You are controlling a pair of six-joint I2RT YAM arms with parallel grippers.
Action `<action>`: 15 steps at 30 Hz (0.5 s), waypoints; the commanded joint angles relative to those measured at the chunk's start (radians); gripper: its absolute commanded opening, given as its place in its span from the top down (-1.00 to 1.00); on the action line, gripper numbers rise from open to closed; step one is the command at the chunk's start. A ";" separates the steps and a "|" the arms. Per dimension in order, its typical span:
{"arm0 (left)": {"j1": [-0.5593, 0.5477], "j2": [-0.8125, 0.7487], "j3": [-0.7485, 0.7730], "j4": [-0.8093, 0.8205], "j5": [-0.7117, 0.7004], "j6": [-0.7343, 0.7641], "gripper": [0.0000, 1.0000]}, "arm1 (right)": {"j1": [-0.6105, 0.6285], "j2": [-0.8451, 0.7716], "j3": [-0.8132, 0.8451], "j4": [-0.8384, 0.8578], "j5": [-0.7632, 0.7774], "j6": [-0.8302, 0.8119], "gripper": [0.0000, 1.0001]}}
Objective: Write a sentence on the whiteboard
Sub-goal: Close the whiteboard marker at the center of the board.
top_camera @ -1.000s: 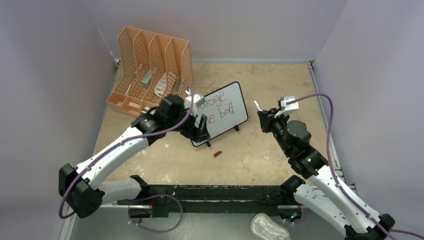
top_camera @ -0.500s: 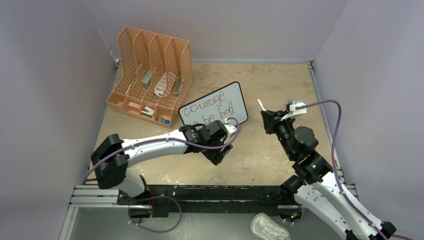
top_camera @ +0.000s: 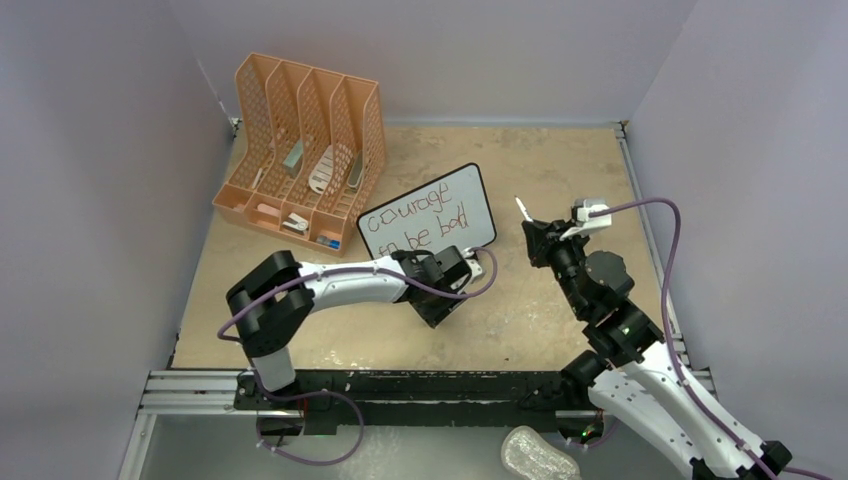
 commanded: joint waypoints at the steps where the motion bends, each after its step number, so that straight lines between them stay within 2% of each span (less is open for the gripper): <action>1: 0.021 0.030 0.062 0.037 0.025 0.050 0.16 | 0.002 0.001 0.002 0.054 0.026 0.008 1.00; 12: 0.049 0.105 0.098 0.020 0.093 0.083 0.18 | 0.002 0.012 0.003 0.051 0.031 0.005 1.00; 15: 0.050 0.124 0.103 0.013 0.106 0.087 0.25 | 0.002 0.013 0.004 0.049 0.031 0.005 1.00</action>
